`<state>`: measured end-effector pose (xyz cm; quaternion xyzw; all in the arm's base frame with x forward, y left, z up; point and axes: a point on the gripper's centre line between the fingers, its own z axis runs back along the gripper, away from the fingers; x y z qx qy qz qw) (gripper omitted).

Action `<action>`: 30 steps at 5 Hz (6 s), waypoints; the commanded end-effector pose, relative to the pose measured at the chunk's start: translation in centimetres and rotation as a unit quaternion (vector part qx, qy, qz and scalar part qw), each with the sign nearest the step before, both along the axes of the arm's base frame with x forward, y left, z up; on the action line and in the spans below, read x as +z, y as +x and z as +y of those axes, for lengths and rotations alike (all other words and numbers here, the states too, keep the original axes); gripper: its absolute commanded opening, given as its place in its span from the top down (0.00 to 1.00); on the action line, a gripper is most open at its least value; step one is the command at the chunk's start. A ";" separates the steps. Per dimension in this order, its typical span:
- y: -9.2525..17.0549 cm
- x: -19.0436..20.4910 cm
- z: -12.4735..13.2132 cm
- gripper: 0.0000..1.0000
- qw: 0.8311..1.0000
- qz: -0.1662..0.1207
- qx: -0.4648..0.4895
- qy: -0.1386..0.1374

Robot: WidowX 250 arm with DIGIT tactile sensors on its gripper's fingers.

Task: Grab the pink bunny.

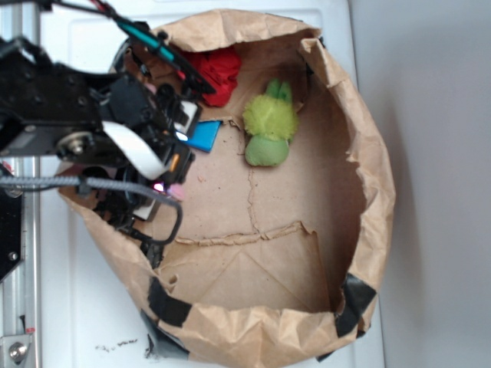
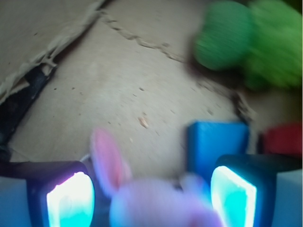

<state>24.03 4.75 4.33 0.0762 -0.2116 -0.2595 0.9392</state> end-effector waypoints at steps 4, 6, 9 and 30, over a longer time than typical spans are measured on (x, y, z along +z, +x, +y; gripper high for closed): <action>-0.1 1.6 1.5 0.00 1.000 0.015 -0.004 0.012; -0.2 5.5 2.5 0.00 0.998 0.032 -0.007 -0.056; 0.8 3.3 4.2 0.00 0.993 0.107 -0.059 0.004; 4.5 15.1 0.8 1.00 0.911 -0.018 0.369 -0.185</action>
